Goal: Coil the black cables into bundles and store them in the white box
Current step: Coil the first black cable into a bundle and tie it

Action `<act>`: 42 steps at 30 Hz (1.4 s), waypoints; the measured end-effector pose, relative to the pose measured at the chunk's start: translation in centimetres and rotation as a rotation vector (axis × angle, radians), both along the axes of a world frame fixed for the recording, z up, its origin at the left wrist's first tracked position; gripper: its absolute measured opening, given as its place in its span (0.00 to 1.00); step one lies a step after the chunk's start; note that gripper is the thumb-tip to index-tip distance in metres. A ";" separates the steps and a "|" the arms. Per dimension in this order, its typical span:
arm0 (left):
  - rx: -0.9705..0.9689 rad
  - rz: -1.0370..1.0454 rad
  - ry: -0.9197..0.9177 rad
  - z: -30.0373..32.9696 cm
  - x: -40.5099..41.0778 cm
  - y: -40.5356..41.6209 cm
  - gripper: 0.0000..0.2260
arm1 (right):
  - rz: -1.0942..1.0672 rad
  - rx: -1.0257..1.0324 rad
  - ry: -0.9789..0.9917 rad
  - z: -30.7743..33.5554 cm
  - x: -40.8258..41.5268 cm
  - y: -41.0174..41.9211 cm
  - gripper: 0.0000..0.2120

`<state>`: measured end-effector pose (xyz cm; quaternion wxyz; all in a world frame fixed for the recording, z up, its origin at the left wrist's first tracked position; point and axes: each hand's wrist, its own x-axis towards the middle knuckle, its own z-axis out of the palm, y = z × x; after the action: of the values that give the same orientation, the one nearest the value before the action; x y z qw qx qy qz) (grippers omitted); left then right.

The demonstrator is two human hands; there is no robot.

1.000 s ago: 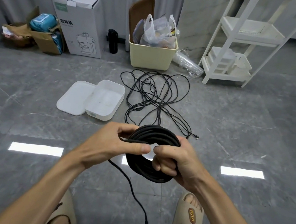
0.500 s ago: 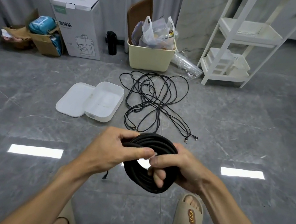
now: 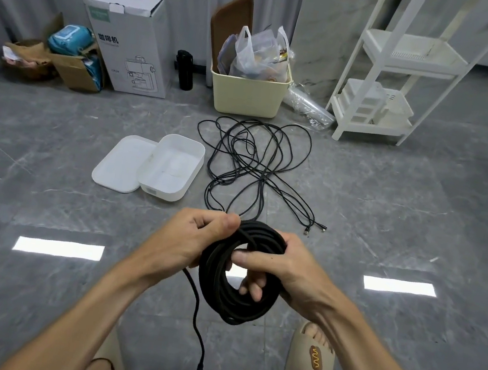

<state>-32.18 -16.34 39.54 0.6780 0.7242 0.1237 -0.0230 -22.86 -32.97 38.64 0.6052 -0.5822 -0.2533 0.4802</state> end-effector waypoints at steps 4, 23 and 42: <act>-0.010 -0.043 -0.018 0.3 0.1 -0.4 0.16 | 0.055 -0.056 -0.037 -0.1 0.1 -0.3 0.13; -0.279 0.145 0.017 -0.9 0.8 -1.1 0.17 | -0.163 0.023 0.220 -0.6 -1.2 0.7 0.17; -0.085 0.569 -0.091 -1.7 1.1 -3.9 0.24 | -0.452 0.119 0.395 -0.5 -1.6 1.0 0.16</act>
<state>-31.04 -20.19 37.81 0.6917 0.6317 0.2902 0.1958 -24.41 -31.92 38.15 0.7673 -0.4827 -0.0226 0.4215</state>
